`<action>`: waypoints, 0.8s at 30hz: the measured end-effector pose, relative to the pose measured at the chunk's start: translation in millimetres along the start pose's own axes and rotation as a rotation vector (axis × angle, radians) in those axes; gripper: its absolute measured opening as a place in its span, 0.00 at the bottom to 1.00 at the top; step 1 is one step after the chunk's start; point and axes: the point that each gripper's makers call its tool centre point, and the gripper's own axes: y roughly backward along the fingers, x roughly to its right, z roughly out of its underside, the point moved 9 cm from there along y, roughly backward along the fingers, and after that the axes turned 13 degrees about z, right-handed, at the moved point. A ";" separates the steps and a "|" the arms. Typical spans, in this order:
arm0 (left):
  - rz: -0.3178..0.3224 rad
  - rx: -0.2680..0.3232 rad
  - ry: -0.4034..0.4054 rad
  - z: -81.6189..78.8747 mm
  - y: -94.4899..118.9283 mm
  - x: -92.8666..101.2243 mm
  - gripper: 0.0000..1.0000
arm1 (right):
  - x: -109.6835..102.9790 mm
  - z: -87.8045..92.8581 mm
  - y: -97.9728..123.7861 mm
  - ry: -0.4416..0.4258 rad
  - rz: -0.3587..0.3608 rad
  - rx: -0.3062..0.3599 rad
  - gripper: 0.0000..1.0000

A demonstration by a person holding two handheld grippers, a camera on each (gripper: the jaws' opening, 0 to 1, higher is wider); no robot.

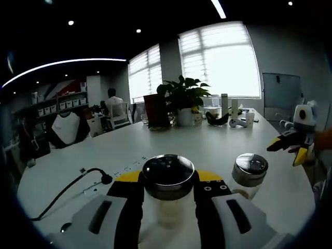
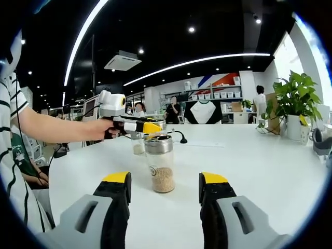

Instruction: Rotate the seasoning bottle until the label or dispensing opening points toward the visible target arrow and the bottle remains upright within the marked orientation range

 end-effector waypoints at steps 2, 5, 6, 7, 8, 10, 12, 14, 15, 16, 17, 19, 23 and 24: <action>-0.003 0.011 0.015 -0.3 6.8 1.2 0.39 | -1.2 -0.6 -0.2 0.000 -0.001 0.003 0.51; -0.014 0.017 0.022 -1.4 15.9 4.0 0.39 | -2.5 -1.3 -0.2 -0.002 -0.002 0.004 0.50; -0.016 0.019 0.025 -1.8 18.1 4.8 0.39 | -3.0 -1.4 0.1 -0.003 -0.002 0.005 0.50; -0.016 0.021 0.029 -2.3 21.2 5.9 0.39 | -3.7 -1.6 0.4 -0.003 -0.002 0.006 0.50; -0.016 0.025 0.034 -2.4 23.2 6.9 0.39 | -3.9 -1.5 0.6 -0.004 -0.002 0.006 0.50; -0.018 0.040 0.042 -2.0 27.8 10.3 0.39 | -5.0 -1.1 1.3 -0.006 -0.003 0.005 0.50; -0.019 0.050 0.045 -1.4 30.7 13.4 0.39 | -5.9 -0.2 2.0 -0.006 -0.002 0.004 0.49; -0.016 0.054 0.050 -0.3 34.0 18.5 0.39 | -7.2 1.2 3.1 -0.011 -0.003 0.001 0.49; -0.013 0.058 0.050 0.2 35.3 20.9 0.39 | -7.8 1.7 3.5 -0.013 -0.003 0.000 0.49; -0.013 0.064 0.054 1.3 37.3 23.7 0.39 | -8.7 2.2 4.1 -0.014 -0.004 0.000 0.48; -0.013 0.069 0.057 2.2 38.5 25.7 0.39 | -9.2 2.6 4.4 -0.016 -0.003 -0.001 0.48; -0.013 0.073 0.063 4.4 40.8 30.0 0.39 | -9.9 3.6 4.7 -0.018 -0.004 -0.003 0.48; -0.012 0.068 0.056 8.0 43.6 37.8 0.39 | -11.9 3.2 6.3 -0.022 -0.005 0.001 0.47; -0.012 0.068 0.058 8.7 44.2 38.8 0.39 | -12.0 2.9 6.4 -0.022 -0.005 0.002 0.47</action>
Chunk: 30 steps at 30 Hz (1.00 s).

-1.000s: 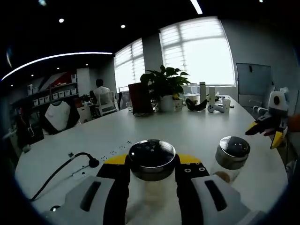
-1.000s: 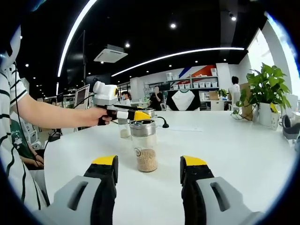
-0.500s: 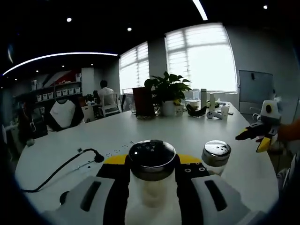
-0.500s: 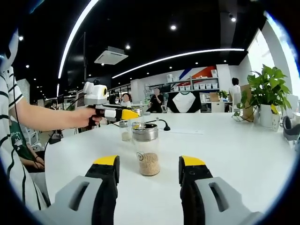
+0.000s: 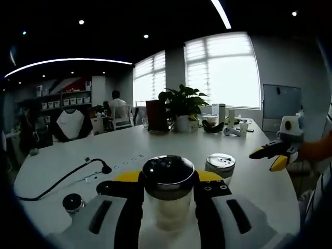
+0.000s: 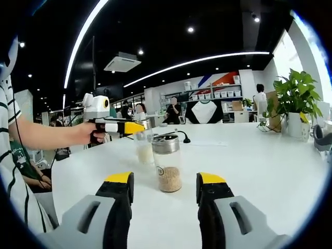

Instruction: Rotate the seasoning bottle until the label or dispensing opening points toward the visible target arrow and the bottle remains upright within the marked orientation range

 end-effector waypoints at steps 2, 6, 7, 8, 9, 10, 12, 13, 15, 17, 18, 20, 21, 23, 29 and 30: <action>0.001 0.006 0.005 1.5 1.9 3.4 0.39 | -0.1 -0.4 0.4 0.000 0.001 0.003 0.47; -0.002 0.017 0.014 4.9 5.5 8.9 0.39 | -1.3 -0.2 1.7 -0.001 0.001 0.002 0.47; -0.005 0.017 0.014 5.8 6.1 9.7 0.39 | -1.7 -0.1 1.9 -0.001 0.000 0.002 0.47; -0.009 0.017 0.017 7.5 7.0 10.3 0.39 | -2.2 0.0 2.0 -0.001 -0.001 0.003 0.47; -0.010 0.019 0.020 8.7 7.8 10.9 0.39 | -2.4 0.1 2.0 -0.001 -0.001 0.003 0.47; -0.009 0.021 0.025 9.9 8.4 11.2 0.39 | -2.8 0.3 2.1 -0.002 -0.002 0.003 0.47; -0.008 0.024 0.034 12.2 9.7 13.2 0.39 | -2.7 0.8 1.9 -0.004 -0.003 0.002 0.47; -0.007 0.025 0.032 13.1 10.0 14.2 0.39 | -2.7 1.0 1.9 -0.005 -0.003 0.002 0.47; -0.004 0.025 0.014 15.1 10.1 16.2 0.39 | -2.9 1.1 2.0 -0.006 -0.003 0.001 0.47; -0.005 0.029 0.022 16.3 10.2 16.3 0.39 | -3.2 0.8 2.1 -0.008 -0.004 0.003 0.46; -0.002 0.032 0.027 16.7 10.2 16.7 0.39 | -3.2 0.7 2.2 -0.008 -0.004 0.003 0.46; 0.002 0.034 0.029 17.4 9.7 18.3 0.39 | -3.3 0.4 2.5 -0.007 -0.004 0.003 0.46; 0.004 0.031 0.023 17.9 9.1 19.9 0.39 | -3.2 0.0 2.7 -0.006 -0.003 0.005 0.46; 0.007 0.023 0.014 18.5 8.4 21.4 0.39 | -2.7 0.0 2.6 -0.007 -0.002 0.005 0.46; 0.017 0.022 0.016 20.5 7.4 24.5 0.39 | -2.0 -0.7 2.2 -0.002 -0.001 0.008 0.46; 0.019 0.021 0.014 20.8 7.0 25.8 0.39 | -2.1 -0.6 2.0 -0.002 -0.003 0.007 0.46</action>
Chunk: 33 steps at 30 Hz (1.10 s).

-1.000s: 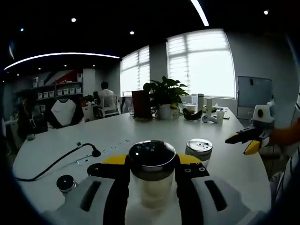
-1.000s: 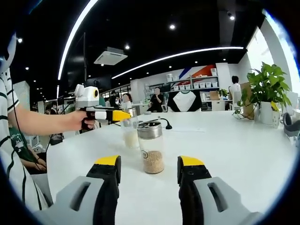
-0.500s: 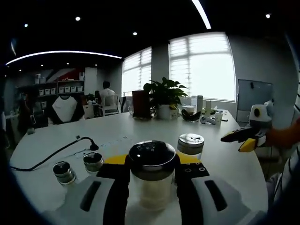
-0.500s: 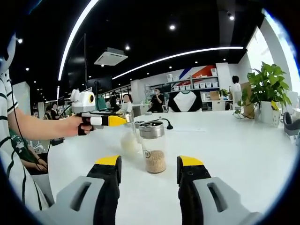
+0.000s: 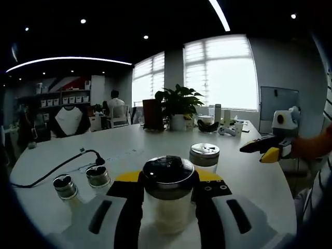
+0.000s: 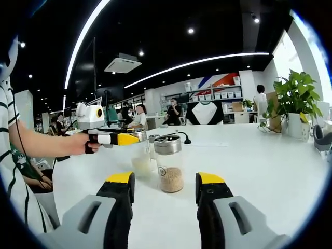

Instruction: Rotate the seasoning bottle until the label or dispensing opening points toward the visible target arrow and the bottle remains upright within the marked orientation range

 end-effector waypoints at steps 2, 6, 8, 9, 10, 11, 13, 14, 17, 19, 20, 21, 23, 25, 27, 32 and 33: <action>0.003 -0.001 -0.002 1.2 -0.9 0.9 0.39 | -0.2 0.3 -0.2 0.001 -0.002 -0.001 0.46; 0.008 -0.007 0.005 6.3 -1.2 1.9 0.39 | 0.3 0.5 0.0 0.002 -0.001 -0.002 0.46; 0.010 -0.014 0.003 9.0 -1.3 2.6 0.39 | 0.4 0.4 0.0 0.005 0.000 -0.001 0.46; 0.011 -0.017 0.002 10.1 -1.3 2.9 0.39 | 0.4 0.4 0.0 0.005 0.000 -0.001 0.46; 0.011 -0.021 0.000 11.8 -1.3 3.4 0.39 | 0.4 0.6 0.2 0.006 0.000 -0.001 0.46; 0.016 -0.011 -0.014 11.7 -1.7 4.2 0.39 | 0.5 0.9 0.3 0.008 0.001 -0.002 0.46; 0.019 -0.011 -0.007 11.7 -3.0 4.4 0.39 | 0.7 2.0 0.3 0.005 0.003 -0.004 0.45; 0.021 -0.010 -0.012 11.7 -3.9 4.4 0.39 | 0.8 2.2 0.3 0.005 0.003 -0.003 0.45; 0.022 -0.009 -0.014 11.8 -4.5 4.4 0.39 | 1.0 3.1 0.4 0.004 0.004 -0.006 0.45; 0.022 -0.004 -0.013 12.3 -4.5 4.2 0.39 | 1.2 4.1 0.6 0.004 0.005 -0.008 0.45; 0.024 0.000 -0.013 12.6 -4.8 4.1 0.39 | 1.2 4.6 0.8 0.003 0.006 -0.010 0.45; 0.024 0.002 -0.014 12.8 -4.3 4.0 0.39 | 1.2 4.9 1.0 0.001 0.006 -0.011 0.45; 0.027 0.006 -0.014 13.0 -4.1 3.9 0.39 | 1.1 5.6 1.5 0.000 0.006 -0.012 0.45; 0.028 0.007 -0.016 13.0 -3.8 3.8 0.39 | 1.6 6.2 1.3 -0.001 0.007 -0.014 0.45; 0.027 0.007 -0.016 13.0 -3.6 4.4 0.39 | 1.4 6.6 1.2 -0.003 0.007 -0.015 0.45; 0.029 0.036 -0.042 14.7 -2.4 6.6 0.40 | 1.6 7.4 1.0 -0.010 0.008 -0.017 0.45; 0.026 0.047 -0.043 14.6 -1.7 7.7 0.40 | 1.8 7.7 0.9 -0.012 0.009 -0.018 0.45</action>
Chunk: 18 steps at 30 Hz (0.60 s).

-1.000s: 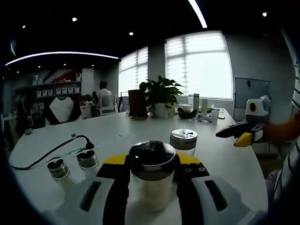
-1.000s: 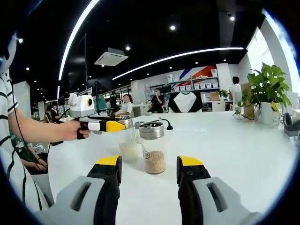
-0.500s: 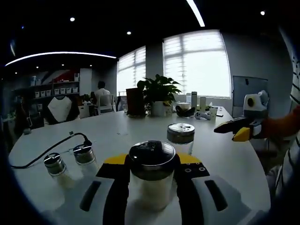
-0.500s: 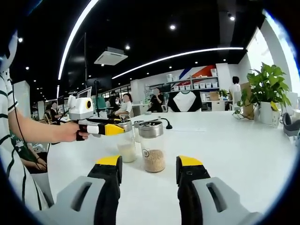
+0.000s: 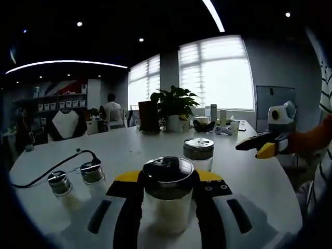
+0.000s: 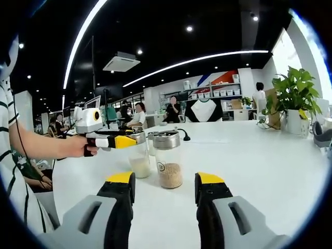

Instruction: Rotate the seasoning bottle until the label or dispensing opening points toward the visible target arrow and the bottle remains upright within the marked orientation range

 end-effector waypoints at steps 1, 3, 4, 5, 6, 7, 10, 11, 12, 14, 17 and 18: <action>-0.007 0.054 0.010 -5.8 1.0 -0.1 0.40 | 0.7 0.4 -0.2 -0.003 0.001 -0.001 0.45; -0.012 0.128 0.038 -16.3 3.5 -0.7 0.41 | 1.1 0.9 -0.2 -0.006 0.003 -0.002 0.45; -0.017 0.110 0.023 -18.4 5.7 -1.2 0.44 | 1.0 0.9 -0.2 -0.005 0.003 -0.002 0.45; -0.024 0.106 0.005 -21.6 6.2 -0.4 0.46 | 1.1 0.9 -0.3 -0.005 0.003 -0.002 0.45; -0.025 0.100 -0.006 -22.9 6.4 0.5 0.48 | 1.0 0.8 -0.5 -0.005 0.002 -0.002 0.45; -0.023 0.092 -0.022 -24.0 7.1 2.9 0.49 | 0.8 0.6 -0.8 -0.005 0.000 -0.001 0.45; -0.033 0.065 -0.039 -21.7 6.6 7.0 0.51 | -0.1 0.2 -1.4 -0.006 -0.001 0.001 0.45; -0.038 0.053 -0.041 -20.2 5.9 7.9 0.52 | -0.5 0.3 -1.7 -0.007 -0.002 0.000 0.45; -0.047 0.036 -0.046 -17.5 4.6 8.6 0.53 | -0.8 0.2 -1.8 -0.006 -0.003 0.000 0.45; -0.063 0.029 -0.050 -14.6 3.2 9.3 0.53 | -1.6 -0.3 -2.1 -0.001 -0.005 0.000 0.45; -0.084 0.039 -0.035 -13.7 2.1 8.3 0.52 | -2.1 -1.0 -1.9 -0.001 -0.007 0.003 0.45; -0.096 0.038 -0.037 -13.8 1.4 7.4 0.52 | -2.1 -1.1 -1.8 0.001 -0.007 0.003 0.45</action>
